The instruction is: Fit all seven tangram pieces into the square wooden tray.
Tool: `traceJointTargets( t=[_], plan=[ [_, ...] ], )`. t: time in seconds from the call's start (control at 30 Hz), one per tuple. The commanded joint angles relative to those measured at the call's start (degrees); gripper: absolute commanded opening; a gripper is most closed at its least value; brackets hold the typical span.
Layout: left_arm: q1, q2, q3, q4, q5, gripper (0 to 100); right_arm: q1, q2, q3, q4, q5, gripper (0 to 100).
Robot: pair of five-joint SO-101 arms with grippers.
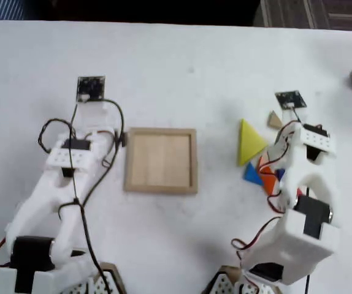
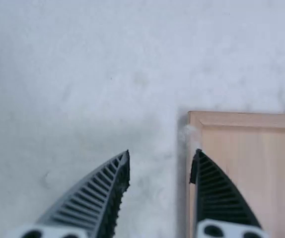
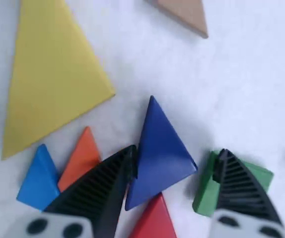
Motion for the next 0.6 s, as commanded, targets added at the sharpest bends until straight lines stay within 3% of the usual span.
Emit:
traceJointTargets(
  t=[0.0,0.2,0.57],
  plan=[
    [-0.3,-2.2,-0.5,-1.3,-0.8,21,1.3,2.2,-3.1,2.6,1.1,20.4],
    [-0.3,-2.2,-0.6,-1.3,-0.8,21,1.5,1.9,-3.3,2.8,1.1,9.1],
    [-0.3,-2.3,-0.8,-1.1,-0.8,21,3.4,-10.9,-1.0,7.9,1.1,19.0]
  ],
)
